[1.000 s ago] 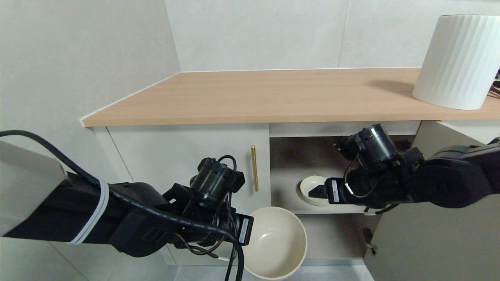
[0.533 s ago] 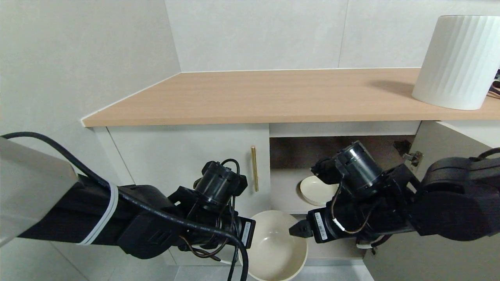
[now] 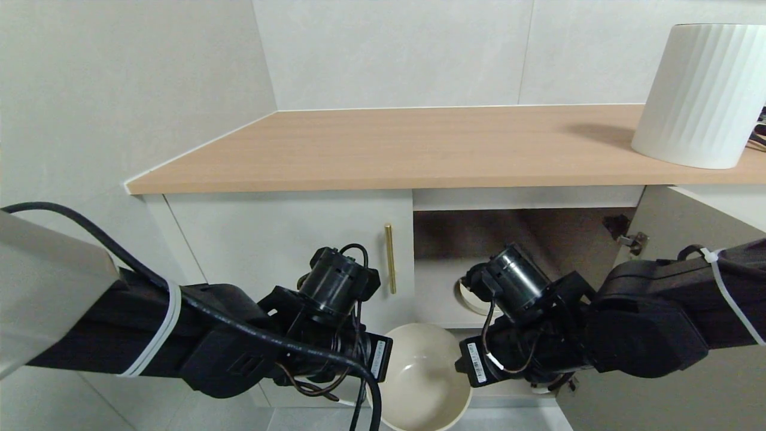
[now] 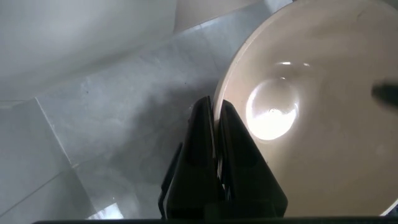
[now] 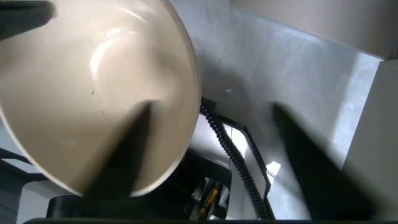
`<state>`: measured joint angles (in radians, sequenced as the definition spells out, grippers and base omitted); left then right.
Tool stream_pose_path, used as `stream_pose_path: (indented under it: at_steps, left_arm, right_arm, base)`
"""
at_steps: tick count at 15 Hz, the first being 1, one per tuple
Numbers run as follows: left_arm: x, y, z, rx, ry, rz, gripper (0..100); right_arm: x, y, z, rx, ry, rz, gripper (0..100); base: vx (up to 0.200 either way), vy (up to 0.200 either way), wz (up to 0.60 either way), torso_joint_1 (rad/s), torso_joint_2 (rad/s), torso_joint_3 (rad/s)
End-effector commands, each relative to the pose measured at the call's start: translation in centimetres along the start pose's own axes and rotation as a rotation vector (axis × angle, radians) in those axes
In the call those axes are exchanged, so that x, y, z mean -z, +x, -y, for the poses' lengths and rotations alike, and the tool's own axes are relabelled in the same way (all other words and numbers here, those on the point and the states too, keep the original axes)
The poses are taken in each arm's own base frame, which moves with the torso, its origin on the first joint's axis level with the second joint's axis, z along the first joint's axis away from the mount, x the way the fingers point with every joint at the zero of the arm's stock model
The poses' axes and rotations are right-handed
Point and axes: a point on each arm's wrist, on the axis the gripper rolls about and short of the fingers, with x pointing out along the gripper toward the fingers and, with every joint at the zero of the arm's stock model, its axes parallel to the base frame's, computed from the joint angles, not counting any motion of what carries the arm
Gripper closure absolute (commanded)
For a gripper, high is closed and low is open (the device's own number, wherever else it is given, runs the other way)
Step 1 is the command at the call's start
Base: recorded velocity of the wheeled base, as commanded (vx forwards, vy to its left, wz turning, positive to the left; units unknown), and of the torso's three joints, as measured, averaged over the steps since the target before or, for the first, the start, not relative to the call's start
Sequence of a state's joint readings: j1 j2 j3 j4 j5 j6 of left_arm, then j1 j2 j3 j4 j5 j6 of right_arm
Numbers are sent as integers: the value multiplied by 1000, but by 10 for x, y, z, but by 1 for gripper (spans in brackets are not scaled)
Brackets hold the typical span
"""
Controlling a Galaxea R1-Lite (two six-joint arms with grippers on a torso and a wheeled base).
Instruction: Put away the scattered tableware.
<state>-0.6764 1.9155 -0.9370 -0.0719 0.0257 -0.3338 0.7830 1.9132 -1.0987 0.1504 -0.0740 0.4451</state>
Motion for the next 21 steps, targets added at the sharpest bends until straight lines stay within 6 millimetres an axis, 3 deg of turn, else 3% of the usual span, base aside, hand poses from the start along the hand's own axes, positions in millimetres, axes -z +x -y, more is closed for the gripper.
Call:
stream_pose_path:
  at_steps: [1, 6, 7, 14, 21]
  left_arm:
    - [0, -1, 0, 1, -1, 3, 100]
    - [-1, -2, 0, 1, -1, 8, 100]
    - [-1, -2, 0, 0, -1, 6, 0]
    - [-8, -12, 2, 18, -11, 70, 0]
    - [-10, -12, 2, 25, -15, 95, 0]
  right_arm:
    - [1, 5, 0, 6, -2, -12, 100]
    - [2, 5, 0, 7, -2, -13, 100]
    - [2, 5, 0, 7, -5, -15, 100]
    - [1, 12, 3, 27, 6, -18, 100]
    - [-40, 34, 55, 172, 197, 259, 100]
  base:
    - [0, 0, 0, 0, 0, 0]
    - [0, 0, 0, 0, 0, 0]
    - [0, 0, 0, 0, 0, 0]
    - [0, 0, 0, 0, 0, 0]
    - [0, 0, 0, 0, 0, 0]
